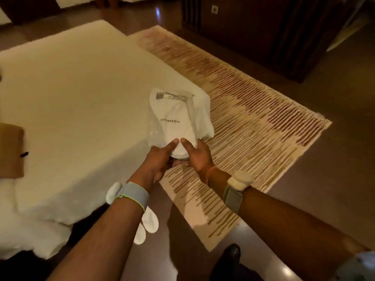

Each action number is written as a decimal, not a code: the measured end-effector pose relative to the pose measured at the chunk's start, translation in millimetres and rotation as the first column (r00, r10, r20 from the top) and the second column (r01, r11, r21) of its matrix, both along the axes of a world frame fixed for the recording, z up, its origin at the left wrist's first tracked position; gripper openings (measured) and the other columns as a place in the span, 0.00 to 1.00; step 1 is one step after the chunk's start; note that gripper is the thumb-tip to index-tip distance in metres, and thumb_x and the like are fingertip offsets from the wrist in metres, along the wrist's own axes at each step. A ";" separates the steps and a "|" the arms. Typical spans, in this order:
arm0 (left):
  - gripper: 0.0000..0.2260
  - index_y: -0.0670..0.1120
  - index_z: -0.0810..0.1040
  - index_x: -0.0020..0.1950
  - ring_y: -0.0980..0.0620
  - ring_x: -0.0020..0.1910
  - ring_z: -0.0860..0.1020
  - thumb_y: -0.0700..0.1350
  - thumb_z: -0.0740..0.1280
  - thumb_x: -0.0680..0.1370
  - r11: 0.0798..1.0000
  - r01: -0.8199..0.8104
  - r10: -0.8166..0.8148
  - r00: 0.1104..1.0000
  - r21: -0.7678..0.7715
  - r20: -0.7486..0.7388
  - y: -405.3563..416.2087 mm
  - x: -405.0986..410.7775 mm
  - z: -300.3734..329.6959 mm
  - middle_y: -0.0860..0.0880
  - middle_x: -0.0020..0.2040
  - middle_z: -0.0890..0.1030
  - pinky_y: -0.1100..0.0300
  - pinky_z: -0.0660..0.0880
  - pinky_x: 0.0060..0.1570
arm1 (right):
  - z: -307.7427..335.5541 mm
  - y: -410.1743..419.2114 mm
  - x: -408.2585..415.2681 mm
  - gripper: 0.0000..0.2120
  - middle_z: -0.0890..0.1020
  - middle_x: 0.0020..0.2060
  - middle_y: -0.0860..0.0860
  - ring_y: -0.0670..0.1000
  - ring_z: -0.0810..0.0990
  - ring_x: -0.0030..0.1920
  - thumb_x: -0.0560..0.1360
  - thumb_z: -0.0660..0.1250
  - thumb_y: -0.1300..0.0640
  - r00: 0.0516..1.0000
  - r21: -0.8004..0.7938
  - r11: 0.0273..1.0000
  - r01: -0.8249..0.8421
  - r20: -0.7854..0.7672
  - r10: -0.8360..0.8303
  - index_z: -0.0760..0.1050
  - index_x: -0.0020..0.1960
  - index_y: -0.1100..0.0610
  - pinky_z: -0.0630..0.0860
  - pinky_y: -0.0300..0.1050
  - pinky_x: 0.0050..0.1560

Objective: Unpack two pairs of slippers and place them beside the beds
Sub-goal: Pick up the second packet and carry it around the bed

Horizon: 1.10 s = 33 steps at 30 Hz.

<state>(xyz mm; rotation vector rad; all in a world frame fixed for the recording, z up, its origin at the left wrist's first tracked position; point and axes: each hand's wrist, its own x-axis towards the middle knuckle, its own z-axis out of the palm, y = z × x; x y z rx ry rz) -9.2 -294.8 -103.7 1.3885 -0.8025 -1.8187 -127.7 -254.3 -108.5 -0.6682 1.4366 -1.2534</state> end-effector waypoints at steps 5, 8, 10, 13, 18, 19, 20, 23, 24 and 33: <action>0.10 0.45 0.79 0.55 0.40 0.52 0.83 0.45 0.72 0.76 0.983 0.182 -0.182 0.983 -0.004 -0.024 -33.9 -152.0 8.0 0.40 0.53 0.85 0.50 0.81 0.47 | 8.1 -22.2 -147.0 0.13 0.83 0.46 0.53 0.51 0.82 0.40 0.76 0.67 0.46 0.980 0.012 0.980 0.197 0.014 -0.197 0.76 0.55 0.53 0.77 0.39 0.28; 0.08 0.50 0.78 0.52 0.43 0.53 0.83 0.47 0.72 0.76 0.964 0.266 -0.266 0.963 -0.005 -0.038 -45.1 -207.4 6.6 0.44 0.54 0.85 0.51 0.81 0.50 | 6.6 -29.8 -202.3 0.13 0.84 0.49 0.54 0.54 0.83 0.46 0.76 0.67 0.46 0.963 -0.003 0.963 0.270 0.018 -0.270 0.77 0.56 0.53 0.79 0.42 0.33; 0.08 0.51 0.77 0.52 0.45 0.52 0.84 0.48 0.73 0.75 0.953 0.302 -0.302 0.953 -0.003 -0.036 -52.9 -235.8 5.0 0.46 0.53 0.85 0.52 0.82 0.49 | 6.4 -38.3 -231.0 0.12 0.84 0.51 0.55 0.55 0.83 0.49 0.76 0.67 0.48 0.948 -0.017 0.948 0.317 0.023 -0.317 0.77 0.56 0.53 0.81 0.47 0.41; 0.09 0.52 0.76 0.53 0.47 0.50 0.84 0.48 0.73 0.76 0.927 0.376 -0.376 0.926 -0.016 -0.025 -82.3 -295.9 4.1 0.48 0.51 0.85 0.54 0.83 0.43 | 5.1 -65.4 -290.7 0.11 0.84 0.52 0.55 0.55 0.83 0.51 0.77 0.67 0.49 0.917 -0.022 0.918 0.397 0.053 -0.395 0.78 0.56 0.53 0.80 0.47 0.43; 0.14 0.50 0.75 0.59 0.46 0.51 0.84 0.47 0.72 0.76 0.905 0.423 -0.424 0.906 -0.046 -0.006 -152.2 -374.1 -8.6 0.47 0.52 0.84 0.52 0.83 0.46 | -9.3 -128.3 -364.7 0.13 0.84 0.53 0.54 0.54 0.83 0.52 0.77 0.66 0.47 0.904 -0.029 0.904 0.427 0.044 -0.426 0.77 0.57 0.52 0.81 0.51 0.50; 0.14 0.49 0.74 0.60 0.46 0.51 0.84 0.47 0.72 0.76 0.899 0.435 -0.436 0.900 -0.051 -0.004 -175.5 -393.8 -15.6 0.46 0.53 0.84 0.52 0.83 0.46 | -12.1 -148.6 -382.4 0.12 0.84 0.52 0.54 0.54 0.83 0.52 0.76 0.66 0.46 0.900 -0.026 0.900 0.436 0.036 -0.435 0.77 0.55 0.51 0.81 0.52 0.52; 0.15 0.48 0.74 0.61 0.46 0.51 0.83 0.46 0.72 0.76 0.897 0.437 -0.439 0.899 -0.059 -0.008 -196.9 -410.6 -19.6 0.46 0.53 0.84 0.52 0.83 0.46 | -14.7 -168.4 -398.3 0.10 0.84 0.52 0.54 0.53 0.83 0.51 0.76 0.66 0.46 0.894 -0.033 0.893 0.449 0.031 -0.448 0.77 0.53 0.50 0.81 0.51 0.52; 0.14 0.47 0.75 0.61 0.48 0.48 0.84 0.46 0.71 0.76 0.885 0.461 -0.463 0.886 -0.069 -0.016 -262.6 -460.9 -23.3 0.46 0.51 0.84 0.54 0.83 0.43 | -13.3 -232.2 -445.0 0.06 0.84 0.51 0.54 0.51 0.83 0.49 0.77 0.66 0.48 0.874 -0.058 0.873 0.484 -0.013 -0.485 0.77 0.50 0.49 0.81 0.47 0.49; 0.13 0.48 0.75 0.60 0.48 0.47 0.84 0.46 0.71 0.77 0.883 0.463 -0.465 0.885 -0.081 -0.014 -270.4 -467.7 -21.6 0.47 0.50 0.84 0.54 0.83 0.43 | -11.8 -240.2 -450.7 0.07 0.83 0.53 0.55 0.53 0.83 0.51 0.77 0.65 0.48 0.871 -0.075 0.870 0.487 -0.024 -0.490 0.76 0.52 0.50 0.81 0.49 0.51; 0.11 0.47 0.75 0.58 0.48 0.46 0.83 0.46 0.71 0.77 0.853 0.514 -0.513 0.858 -0.087 0.029 -461.0 -617.6 11.0 0.48 0.48 0.84 0.52 0.83 0.45 | 19.6 -424.8 -593.3 0.17 0.82 0.57 0.57 0.57 0.81 0.56 0.78 0.65 0.48 0.832 -0.063 0.834 0.548 -0.062 -0.552 0.76 0.62 0.56 0.77 0.59 0.60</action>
